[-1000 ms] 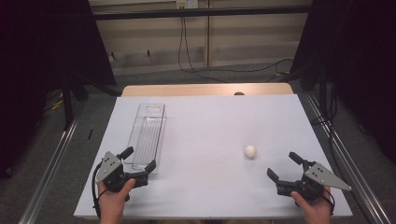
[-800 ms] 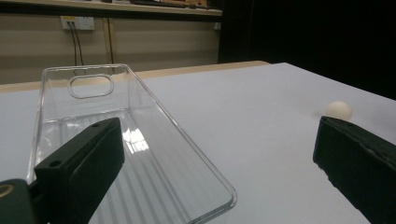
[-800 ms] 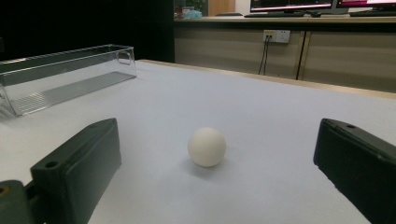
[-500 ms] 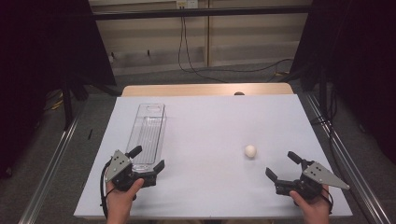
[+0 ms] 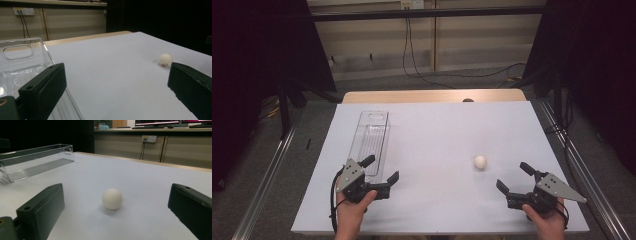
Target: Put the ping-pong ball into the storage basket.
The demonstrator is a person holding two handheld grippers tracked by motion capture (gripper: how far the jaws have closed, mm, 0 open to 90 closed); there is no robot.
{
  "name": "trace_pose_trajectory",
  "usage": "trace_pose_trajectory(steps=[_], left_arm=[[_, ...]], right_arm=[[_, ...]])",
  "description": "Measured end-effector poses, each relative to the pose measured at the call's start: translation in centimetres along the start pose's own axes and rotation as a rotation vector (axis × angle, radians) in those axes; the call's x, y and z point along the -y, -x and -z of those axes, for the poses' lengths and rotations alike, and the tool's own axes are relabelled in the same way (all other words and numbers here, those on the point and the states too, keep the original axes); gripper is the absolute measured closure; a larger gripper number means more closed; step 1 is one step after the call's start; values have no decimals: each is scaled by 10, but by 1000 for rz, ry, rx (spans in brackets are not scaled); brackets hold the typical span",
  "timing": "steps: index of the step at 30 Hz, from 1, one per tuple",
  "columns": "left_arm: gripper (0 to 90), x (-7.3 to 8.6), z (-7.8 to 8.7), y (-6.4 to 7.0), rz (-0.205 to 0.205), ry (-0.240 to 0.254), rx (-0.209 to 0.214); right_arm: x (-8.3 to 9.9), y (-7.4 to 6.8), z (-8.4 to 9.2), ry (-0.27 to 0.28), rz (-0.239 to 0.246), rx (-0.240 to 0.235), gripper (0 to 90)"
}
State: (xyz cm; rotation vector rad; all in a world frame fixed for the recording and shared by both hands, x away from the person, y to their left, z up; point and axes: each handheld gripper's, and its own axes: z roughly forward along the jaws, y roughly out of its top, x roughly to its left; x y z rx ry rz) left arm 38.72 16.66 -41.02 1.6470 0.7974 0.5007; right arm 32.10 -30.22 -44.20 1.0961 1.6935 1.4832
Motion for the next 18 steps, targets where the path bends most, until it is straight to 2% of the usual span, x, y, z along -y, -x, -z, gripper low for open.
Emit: trace_pose_trajectory(steps=[4,5,10,12,13,18], left_arm=[[21,-2,-4,4,-9,5,19],[21,-3,-5,4,-17,-8,15],[21,-3,-12,10,1,-5,31],[21,-4,-14,11,-16,-8,37],[21,-4,-15,12,-5,2,42],[21,-4,-19,16,-10,-4,48]], right_arm=[[0,0,0,-1,-4,0,2],[0,0,0,-1,-4,-1,2],[0,0,0,1,-4,2,0],[0,0,0,4,-5,3,0],[0,0,0,3,-2,-2,0],[-1,0,0,11,-7,-7,0]])
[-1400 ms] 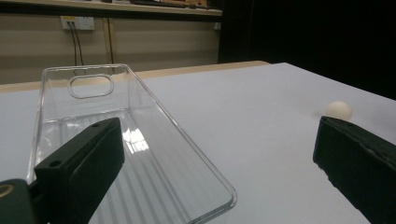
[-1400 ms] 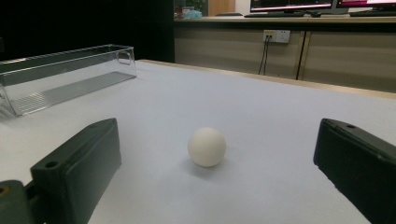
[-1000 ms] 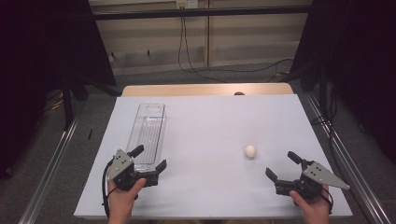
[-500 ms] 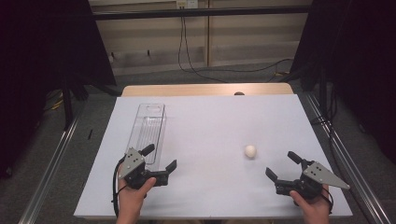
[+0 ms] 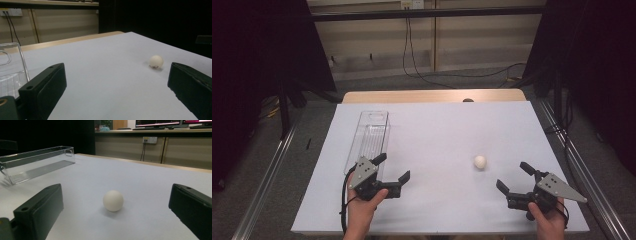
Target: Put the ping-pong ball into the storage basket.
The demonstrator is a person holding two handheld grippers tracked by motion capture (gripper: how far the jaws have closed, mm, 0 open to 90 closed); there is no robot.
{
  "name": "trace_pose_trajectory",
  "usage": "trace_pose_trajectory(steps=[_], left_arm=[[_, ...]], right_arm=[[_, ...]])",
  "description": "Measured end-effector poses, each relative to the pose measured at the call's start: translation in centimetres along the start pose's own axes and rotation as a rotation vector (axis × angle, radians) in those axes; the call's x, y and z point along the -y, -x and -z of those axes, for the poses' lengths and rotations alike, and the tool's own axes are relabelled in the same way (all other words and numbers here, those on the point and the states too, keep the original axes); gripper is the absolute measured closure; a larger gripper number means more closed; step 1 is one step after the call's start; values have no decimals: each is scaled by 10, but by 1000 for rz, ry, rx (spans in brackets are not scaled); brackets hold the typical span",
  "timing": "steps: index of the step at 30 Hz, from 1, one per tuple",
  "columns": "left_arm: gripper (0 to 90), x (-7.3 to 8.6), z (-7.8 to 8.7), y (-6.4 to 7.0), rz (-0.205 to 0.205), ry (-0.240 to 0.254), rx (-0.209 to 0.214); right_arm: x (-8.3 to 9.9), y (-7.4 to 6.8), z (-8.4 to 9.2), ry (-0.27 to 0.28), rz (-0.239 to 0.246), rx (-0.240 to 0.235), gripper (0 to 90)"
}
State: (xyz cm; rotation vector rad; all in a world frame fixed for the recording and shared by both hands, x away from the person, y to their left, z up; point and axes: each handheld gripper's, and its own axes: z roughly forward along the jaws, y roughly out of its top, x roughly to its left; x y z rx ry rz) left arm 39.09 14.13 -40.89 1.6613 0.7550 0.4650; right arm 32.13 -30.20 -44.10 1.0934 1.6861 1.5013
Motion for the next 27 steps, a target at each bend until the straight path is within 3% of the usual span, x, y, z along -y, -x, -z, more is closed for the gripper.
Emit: trace_pose_trajectory(steps=[25,27], left_arm=[[21,2,-26,15,-7,-34,48],[21,2,-27,15,-30,-56,48]], right_arm=[[0,-2,-2,0,-1,0,0],[0,-2,-2,0,0,-2,0]])
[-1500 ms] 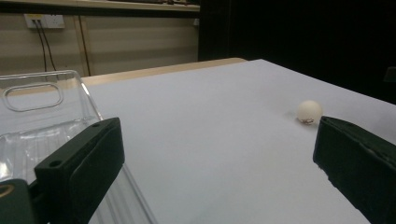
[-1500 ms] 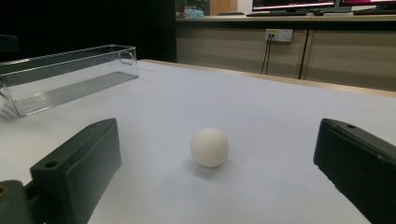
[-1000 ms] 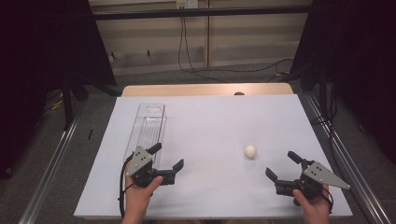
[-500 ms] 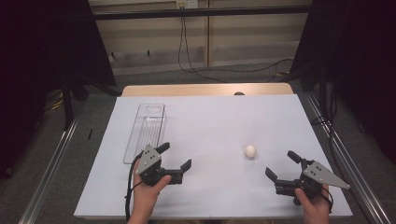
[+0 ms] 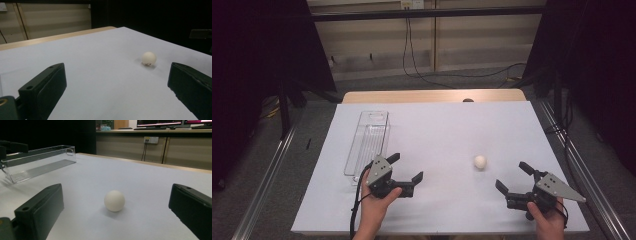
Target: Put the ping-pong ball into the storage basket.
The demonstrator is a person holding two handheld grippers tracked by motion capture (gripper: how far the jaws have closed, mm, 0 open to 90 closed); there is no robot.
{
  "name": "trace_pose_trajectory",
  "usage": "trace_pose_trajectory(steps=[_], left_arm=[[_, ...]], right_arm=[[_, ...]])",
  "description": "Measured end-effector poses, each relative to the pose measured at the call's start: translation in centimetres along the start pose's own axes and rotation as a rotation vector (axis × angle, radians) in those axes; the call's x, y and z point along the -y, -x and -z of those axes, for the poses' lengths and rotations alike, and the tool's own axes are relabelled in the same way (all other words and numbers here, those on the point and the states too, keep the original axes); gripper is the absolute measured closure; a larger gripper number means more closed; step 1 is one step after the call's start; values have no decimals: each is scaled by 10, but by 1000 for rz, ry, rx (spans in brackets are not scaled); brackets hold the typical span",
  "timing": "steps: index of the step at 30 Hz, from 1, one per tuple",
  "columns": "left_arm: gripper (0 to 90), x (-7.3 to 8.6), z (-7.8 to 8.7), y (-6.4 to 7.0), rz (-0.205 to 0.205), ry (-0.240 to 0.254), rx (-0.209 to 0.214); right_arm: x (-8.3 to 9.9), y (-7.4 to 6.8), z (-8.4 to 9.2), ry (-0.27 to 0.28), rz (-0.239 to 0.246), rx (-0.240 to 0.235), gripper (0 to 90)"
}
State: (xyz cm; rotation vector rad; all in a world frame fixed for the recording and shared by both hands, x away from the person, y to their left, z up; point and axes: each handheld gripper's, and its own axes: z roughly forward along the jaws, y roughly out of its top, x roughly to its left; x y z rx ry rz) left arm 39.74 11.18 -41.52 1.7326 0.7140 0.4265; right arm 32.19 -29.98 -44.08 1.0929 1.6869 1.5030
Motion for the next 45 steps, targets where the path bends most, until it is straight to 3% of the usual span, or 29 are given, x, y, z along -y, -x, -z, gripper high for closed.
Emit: trace_pose_trajectory(steps=[9,12,15,22,23,45], left_arm=[[21,0,-11,6,-1,-7,19],[21,0,-12,6,-18,-17,25],[21,0,-15,8,-5,-16,25],[21,0,-21,12,-14,-29,35],[21,1,-23,14,1,-31,41],[21,0,-45,24,-8,-64,77]], right_arm=[[0,1,0,2,3,-4,0],[0,1,0,1,8,-7,0],[0,1,0,-1,5,-5,0],[-1,1,1,5,6,-4,0],[-1,2,1,5,8,-5,0],[-1,6,1,10,-11,18,0]])
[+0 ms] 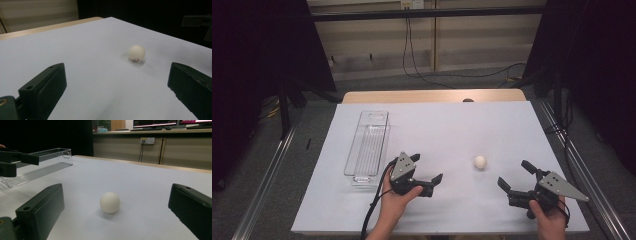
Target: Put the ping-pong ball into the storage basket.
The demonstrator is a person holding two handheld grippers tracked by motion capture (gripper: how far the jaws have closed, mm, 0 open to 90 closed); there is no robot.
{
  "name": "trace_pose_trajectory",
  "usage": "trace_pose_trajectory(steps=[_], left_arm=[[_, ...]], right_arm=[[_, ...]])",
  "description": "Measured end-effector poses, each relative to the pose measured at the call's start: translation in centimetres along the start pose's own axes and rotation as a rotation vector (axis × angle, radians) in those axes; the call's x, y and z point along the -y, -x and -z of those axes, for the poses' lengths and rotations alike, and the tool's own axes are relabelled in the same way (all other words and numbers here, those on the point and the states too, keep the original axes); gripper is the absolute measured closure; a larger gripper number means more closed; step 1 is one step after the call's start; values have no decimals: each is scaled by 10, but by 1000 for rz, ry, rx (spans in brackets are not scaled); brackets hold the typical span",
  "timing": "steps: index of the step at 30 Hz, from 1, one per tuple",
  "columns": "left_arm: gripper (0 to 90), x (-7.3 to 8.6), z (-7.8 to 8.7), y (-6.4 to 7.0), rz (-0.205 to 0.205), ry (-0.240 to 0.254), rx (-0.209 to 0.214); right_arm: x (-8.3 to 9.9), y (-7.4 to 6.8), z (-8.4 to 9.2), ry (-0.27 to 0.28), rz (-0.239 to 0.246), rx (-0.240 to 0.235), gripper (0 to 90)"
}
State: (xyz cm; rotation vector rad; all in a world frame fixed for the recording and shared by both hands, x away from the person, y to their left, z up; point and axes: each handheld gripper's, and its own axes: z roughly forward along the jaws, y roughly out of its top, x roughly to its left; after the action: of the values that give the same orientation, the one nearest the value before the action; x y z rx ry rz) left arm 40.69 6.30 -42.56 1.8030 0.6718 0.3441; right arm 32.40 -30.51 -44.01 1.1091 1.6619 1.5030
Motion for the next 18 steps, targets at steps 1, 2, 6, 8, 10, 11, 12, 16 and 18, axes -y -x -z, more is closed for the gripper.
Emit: trace_pose_trajectory(steps=[1,2,6,8,10,11,12,16,18], left_arm=[[21,0,-1,0,-6,-2,2],[22,-1,-2,0,4,-1,0],[22,-1,-5,0,-3,-12,12],[22,-1,-6,1,10,-14,8],[22,-1,-8,2,6,-23,7],[22,0,-10,2,10,-22,13],[22,-1,-11,2,2,-34,12],[22,-2,-18,6,9,-42,25],[22,-3,-21,7,3,-48,27]], right_arm=[[0,0,0,-2,1,-1,0],[0,0,0,-3,1,-5,0],[0,0,0,-3,3,-1,0],[0,0,-1,-1,0,-2,0],[0,0,-1,-1,-4,4,1],[0,-1,-1,-2,-5,3,1],[0,0,-1,-6,8,-1,1],[0,-1,-1,-4,15,-5,1],[0,-1,-1,-6,16,-10,1]])
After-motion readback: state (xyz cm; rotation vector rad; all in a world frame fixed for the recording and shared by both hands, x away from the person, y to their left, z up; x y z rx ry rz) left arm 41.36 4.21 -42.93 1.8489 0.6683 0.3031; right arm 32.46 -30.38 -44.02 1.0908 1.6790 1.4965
